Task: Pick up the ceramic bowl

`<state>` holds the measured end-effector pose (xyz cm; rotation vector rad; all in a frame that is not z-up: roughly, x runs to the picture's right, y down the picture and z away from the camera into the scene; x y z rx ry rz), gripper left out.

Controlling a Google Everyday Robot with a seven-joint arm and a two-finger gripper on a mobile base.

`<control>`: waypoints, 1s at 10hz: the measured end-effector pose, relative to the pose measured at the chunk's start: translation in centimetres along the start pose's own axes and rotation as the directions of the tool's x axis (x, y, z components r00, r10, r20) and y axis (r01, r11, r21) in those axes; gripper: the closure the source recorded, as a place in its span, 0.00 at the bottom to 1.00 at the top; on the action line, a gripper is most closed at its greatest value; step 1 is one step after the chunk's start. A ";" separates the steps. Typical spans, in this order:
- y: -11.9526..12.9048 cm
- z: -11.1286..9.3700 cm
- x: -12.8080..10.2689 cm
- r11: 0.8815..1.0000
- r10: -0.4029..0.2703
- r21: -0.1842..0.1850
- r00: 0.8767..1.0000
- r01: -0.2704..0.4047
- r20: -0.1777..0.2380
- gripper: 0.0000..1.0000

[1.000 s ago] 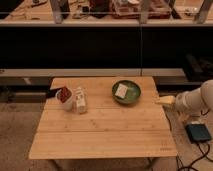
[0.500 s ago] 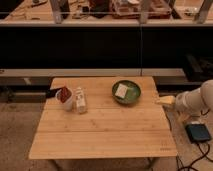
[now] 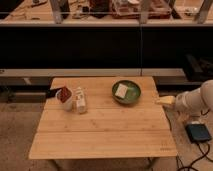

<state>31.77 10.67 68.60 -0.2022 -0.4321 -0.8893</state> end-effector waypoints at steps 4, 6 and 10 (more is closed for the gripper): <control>-6.1 2.8 4.4 0.997 -0.037 0.068 0.996 0.042 -0.082 0.20; -10.1 5.7 6.8 0.995 -0.042 0.089 0.992 0.053 -0.117 0.20; -10.7 6.3 7.4 0.994 -0.039 0.092 0.991 0.051 -0.127 0.20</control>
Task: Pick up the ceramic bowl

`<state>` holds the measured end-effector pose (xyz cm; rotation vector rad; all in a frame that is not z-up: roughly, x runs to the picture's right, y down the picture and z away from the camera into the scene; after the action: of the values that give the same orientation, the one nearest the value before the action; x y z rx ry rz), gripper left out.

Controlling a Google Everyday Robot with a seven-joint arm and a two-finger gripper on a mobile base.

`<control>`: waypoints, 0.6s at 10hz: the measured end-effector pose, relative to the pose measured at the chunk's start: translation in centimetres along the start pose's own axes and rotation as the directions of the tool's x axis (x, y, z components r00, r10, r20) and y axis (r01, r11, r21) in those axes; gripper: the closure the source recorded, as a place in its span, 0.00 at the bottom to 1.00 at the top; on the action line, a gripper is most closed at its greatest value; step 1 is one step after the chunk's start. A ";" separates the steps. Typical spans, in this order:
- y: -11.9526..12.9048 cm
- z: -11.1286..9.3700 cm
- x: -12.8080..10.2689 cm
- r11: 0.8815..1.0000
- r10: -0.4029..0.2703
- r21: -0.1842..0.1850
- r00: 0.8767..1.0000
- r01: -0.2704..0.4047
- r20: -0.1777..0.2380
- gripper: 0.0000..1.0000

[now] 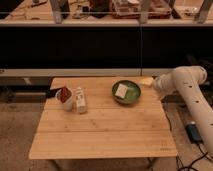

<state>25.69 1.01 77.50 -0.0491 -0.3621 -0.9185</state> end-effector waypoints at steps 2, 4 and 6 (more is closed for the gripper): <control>0.1 0.5 0.1 1.000 0.005 0.007 1.000 -0.005 -0.003 0.20; 0.5 5.1 0.2 0.998 0.024 0.064 1.000 -0.024 -0.003 0.20; 0.7 8.5 0.5 0.996 0.011 0.083 1.000 -0.010 -0.012 0.20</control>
<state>24.08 2.73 85.75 0.0310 -0.3878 -0.8921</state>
